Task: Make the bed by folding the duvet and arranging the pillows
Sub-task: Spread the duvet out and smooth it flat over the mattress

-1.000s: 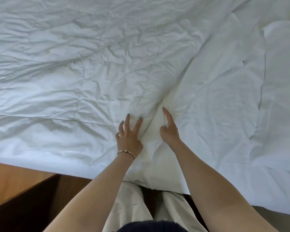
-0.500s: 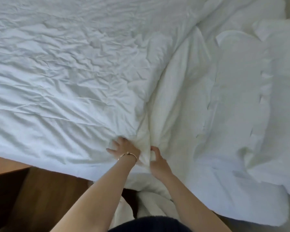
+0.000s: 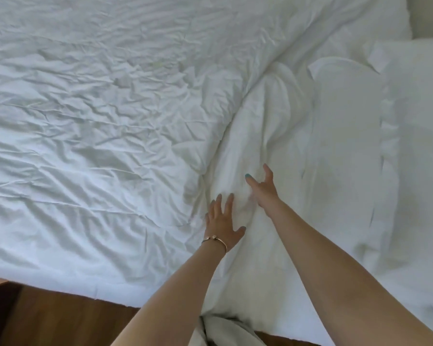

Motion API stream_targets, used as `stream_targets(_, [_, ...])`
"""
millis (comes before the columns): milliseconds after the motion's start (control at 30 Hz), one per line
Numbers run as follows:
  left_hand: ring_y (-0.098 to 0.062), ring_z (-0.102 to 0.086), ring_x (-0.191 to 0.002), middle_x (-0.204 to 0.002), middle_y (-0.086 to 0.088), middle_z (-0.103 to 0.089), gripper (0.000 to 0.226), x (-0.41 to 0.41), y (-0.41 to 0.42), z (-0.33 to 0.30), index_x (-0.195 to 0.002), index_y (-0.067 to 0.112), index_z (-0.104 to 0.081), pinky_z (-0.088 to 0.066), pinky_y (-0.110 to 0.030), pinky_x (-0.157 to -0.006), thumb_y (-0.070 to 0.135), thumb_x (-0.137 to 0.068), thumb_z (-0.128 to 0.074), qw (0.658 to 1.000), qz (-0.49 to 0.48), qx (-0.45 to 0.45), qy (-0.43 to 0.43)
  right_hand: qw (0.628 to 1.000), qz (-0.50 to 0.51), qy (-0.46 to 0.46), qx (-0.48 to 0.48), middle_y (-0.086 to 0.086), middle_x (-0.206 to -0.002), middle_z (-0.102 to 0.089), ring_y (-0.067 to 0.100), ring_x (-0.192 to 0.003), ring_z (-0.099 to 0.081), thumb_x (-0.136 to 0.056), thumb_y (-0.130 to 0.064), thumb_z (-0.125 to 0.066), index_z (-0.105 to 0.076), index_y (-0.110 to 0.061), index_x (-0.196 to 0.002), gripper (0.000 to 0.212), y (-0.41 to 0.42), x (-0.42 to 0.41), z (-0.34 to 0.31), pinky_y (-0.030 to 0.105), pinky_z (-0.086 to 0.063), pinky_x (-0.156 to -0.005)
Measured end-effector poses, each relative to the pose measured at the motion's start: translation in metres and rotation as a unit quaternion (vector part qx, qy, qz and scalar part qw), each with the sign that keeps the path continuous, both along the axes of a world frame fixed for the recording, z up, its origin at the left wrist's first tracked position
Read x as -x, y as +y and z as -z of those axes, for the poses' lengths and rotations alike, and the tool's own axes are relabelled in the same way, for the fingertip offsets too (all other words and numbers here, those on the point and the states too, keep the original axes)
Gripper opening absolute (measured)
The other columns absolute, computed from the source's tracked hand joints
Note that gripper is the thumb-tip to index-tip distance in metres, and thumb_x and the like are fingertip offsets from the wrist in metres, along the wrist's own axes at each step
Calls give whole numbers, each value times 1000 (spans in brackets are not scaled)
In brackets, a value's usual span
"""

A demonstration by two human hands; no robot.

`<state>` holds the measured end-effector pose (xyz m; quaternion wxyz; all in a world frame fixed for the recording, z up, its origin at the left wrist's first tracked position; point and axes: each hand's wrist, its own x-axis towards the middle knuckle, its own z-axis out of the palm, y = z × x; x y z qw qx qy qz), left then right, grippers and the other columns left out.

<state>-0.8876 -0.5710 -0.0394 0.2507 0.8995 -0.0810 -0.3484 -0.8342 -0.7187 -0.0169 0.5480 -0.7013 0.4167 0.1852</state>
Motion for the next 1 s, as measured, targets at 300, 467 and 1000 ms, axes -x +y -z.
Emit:
stream_targets(300, [-32, 12, -144, -149, 7, 35, 112, -81, -43, 24, -140, 49, 25, -24, -57, -112, 17, -81, -65, 998, 16, -54, 4, 987, 92, 8, -132, 5, -152, -35, 21, -127, -50, -80, -2, -74, 26, -49, -142, 128, -24, -65, 32, 41, -47, -96])
stream_targets(467, [-25, -21, -139, -154, 15, 11, 109, -92, -30, 20, -141, 57, 10, -38, -25, -96, -8, -77, -51, 997, -19, 80, 11, 993, 16, -53, -108, 7, -135, -51, 12, -107, -59, -81, 11, -62, -7, -45, -151, 106, -31, -48, 25, 27, -54, -80])
stream_targets(1000, [-16, -19, -144, -156, 6, -10, 102, 49, 86, -5, -144, 54, 9, -19, -21, -112, -4, -80, -44, 961, 225, 11, 161, 944, 305, -123, -3, -6, -156, -24, 16, -136, -37, -74, -11, -80, -1, -34, -154, 115, -23, 36, 2, 26, -35, -104])
